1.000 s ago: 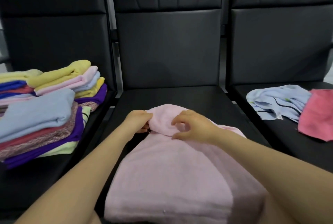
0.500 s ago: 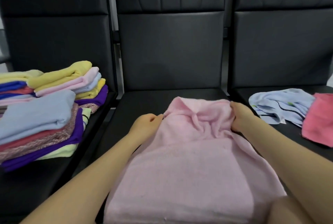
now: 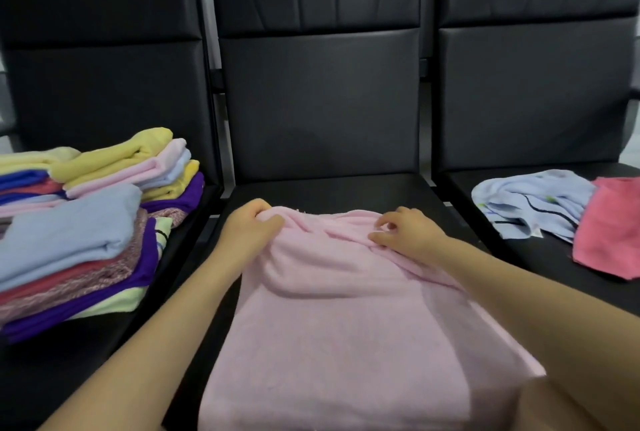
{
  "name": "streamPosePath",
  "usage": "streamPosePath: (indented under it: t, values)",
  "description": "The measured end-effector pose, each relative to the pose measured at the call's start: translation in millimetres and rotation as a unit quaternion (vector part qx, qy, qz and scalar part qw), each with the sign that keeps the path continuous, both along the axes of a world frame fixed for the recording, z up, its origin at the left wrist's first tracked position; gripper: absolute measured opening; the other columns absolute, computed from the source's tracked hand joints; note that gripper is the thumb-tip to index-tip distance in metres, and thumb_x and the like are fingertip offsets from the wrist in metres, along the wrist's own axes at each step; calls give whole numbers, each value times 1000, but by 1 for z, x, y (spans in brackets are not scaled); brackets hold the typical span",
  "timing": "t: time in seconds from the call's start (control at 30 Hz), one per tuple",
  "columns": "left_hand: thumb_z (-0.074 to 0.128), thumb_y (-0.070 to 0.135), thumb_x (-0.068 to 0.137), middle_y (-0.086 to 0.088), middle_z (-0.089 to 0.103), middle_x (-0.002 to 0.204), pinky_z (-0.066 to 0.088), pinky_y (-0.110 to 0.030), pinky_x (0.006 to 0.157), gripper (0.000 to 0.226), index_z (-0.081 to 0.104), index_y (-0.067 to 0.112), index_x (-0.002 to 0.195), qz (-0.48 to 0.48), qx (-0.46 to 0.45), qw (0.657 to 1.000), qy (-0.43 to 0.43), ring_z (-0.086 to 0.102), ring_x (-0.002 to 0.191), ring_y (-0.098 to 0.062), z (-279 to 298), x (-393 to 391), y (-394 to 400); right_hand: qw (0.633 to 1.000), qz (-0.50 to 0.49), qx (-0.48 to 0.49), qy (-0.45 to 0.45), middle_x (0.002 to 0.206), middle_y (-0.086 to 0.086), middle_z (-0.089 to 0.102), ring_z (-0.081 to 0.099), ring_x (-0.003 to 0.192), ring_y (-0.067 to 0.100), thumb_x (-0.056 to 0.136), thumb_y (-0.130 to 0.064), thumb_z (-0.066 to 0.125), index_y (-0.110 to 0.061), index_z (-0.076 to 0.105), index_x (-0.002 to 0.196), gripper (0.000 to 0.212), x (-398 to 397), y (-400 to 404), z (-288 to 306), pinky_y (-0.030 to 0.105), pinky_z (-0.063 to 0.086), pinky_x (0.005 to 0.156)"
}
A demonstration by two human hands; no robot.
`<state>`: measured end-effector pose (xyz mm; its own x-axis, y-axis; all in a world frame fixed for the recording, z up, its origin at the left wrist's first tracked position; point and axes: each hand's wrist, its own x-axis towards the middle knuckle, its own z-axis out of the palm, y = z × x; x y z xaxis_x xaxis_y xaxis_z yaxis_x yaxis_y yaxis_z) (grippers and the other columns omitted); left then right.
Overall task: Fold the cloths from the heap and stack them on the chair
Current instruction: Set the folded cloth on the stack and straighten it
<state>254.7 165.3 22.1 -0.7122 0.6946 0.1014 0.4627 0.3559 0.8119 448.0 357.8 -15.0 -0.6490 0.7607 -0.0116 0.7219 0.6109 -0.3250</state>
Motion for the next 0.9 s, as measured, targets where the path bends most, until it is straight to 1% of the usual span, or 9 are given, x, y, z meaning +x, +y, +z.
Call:
streamPosePath:
  t: [0.07, 0.13, 0.23, 0.3, 0.37, 0.47, 0.6, 0.73, 0.9]
  values:
    - [55, 11, 85, -1, 57, 86, 38, -29, 64, 5, 58, 13, 89, -27, -65, 997, 25, 51, 78, -17, -3, -13, -8, 998, 26, 39, -50, 92, -5, 68, 60, 91, 17, 89, -55, 52, -24, 68, 91, 34, -17, -8, 10, 34, 46, 84]
    - [58, 16, 86, 1, 59, 87, 38, -28, 67, 6, 61, 12, 91, -70, -131, 989, 19, 52, 81, -16, -11, -23, -12, 998, 34, 60, -6, 86, -4, 67, 58, 83, 17, 89, -55, 52, -20, 62, 81, 37, -33, -11, 16, 31, 44, 75]
    - [56, 41, 93, 0, 64, 82, 40, -26, 66, 30, 68, 15, 83, -72, -148, 985, -53, 57, 77, -15, -20, -28, -16, 992, 70, 6, 105, 115, -1, 58, 52, 110, 17, 90, -49, 57, -25, 59, 119, 38, -57, -9, 11, 30, 43, 84]
    - [49, 46, 96, -2, 60, 68, 40, -26, 59, 45, 62, 12, 70, -38, -147, 988, -40, 55, 63, -15, -25, -33, -14, 992, 85, -36, 90, 133, 3, 51, 42, 127, 20, 91, -47, 57, -23, 43, 142, 58, -68, -9, 4, 34, 40, 100]
    - [52, 40, 96, -4, 54, 62, 41, -27, 55, 42, 57, 9, 68, -15, -132, 991, 0, 51, 56, -17, -33, -39, -10, 996, 69, -34, 52, 135, 5, 49, 44, 127, 24, 92, -48, 55, -21, 41, 144, 61, -74, -8, -5, 36, 40, 101]
    - [61, 40, 89, 1, 60, 81, 46, -30, 63, 29, 58, 11, 88, 13, -107, 994, 23, 57, 71, -17, -39, -45, -4, 996, 49, -56, 53, 103, 0, 64, 60, 94, 20, 88, -45, 61, -22, 65, 106, 29, -75, -4, -9, 32, 47, 77]
    - [61, 58, 82, -2, 60, 115, 52, -38, 87, 45, 61, 25, 112, 9, -192, 981, 5, 57, 106, -22, -40, -47, 6, 966, 35, -219, 132, 69, -2, 56, 51, 62, 12, 80, -39, 73, -13, 64, 77, 28, -64, -4, 4, 23, 40, 54]
    - [63, 32, 85, -12, 64, 101, 47, -33, 71, 18, 66, 15, 91, -8, -94, 988, -125, 59, 87, -22, -30, -33, 15, 933, 26, -328, 145, 61, -3, 52, 46, 52, 12, 80, -35, 74, -18, 56, 72, 26, -40, -2, 19, 22, 35, 47]
    - [73, 32, 66, -15, 68, 110, 50, -48, 95, 44, 68, 19, 108, -26, 0, 948, -316, 64, 102, -35, -16, -24, 8, 893, 54, -406, 186, 92, 12, 71, 68, 82, 28, 73, -42, 79, -5, 66, 96, 46, -21, -8, 23, 37, 52, 73]
